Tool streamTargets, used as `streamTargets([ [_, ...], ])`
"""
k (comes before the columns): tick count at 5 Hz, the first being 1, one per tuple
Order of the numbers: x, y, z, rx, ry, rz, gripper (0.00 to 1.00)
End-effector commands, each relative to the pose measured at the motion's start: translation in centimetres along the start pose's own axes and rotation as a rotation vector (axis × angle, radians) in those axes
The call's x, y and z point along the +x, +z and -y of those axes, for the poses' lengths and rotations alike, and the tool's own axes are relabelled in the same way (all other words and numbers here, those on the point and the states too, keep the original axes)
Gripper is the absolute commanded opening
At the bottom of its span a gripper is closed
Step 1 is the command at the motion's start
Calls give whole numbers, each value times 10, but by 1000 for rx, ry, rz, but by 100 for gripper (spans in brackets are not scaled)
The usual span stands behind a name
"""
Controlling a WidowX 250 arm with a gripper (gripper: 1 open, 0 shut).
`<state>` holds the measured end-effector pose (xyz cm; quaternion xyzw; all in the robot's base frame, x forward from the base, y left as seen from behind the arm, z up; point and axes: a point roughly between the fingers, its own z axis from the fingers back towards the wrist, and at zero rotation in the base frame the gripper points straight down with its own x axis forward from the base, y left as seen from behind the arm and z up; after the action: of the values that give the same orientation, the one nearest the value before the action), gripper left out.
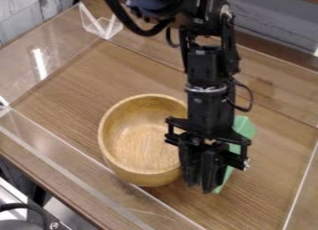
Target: Remove the green block from inside the brown bowl and put it on the table
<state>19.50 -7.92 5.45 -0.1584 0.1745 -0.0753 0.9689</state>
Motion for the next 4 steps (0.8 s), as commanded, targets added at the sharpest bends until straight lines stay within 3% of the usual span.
streamTargets([
  [1,7,13,2,-8,-21,43,0],
  [4,8,16,2,-27,-26,35,0],
])
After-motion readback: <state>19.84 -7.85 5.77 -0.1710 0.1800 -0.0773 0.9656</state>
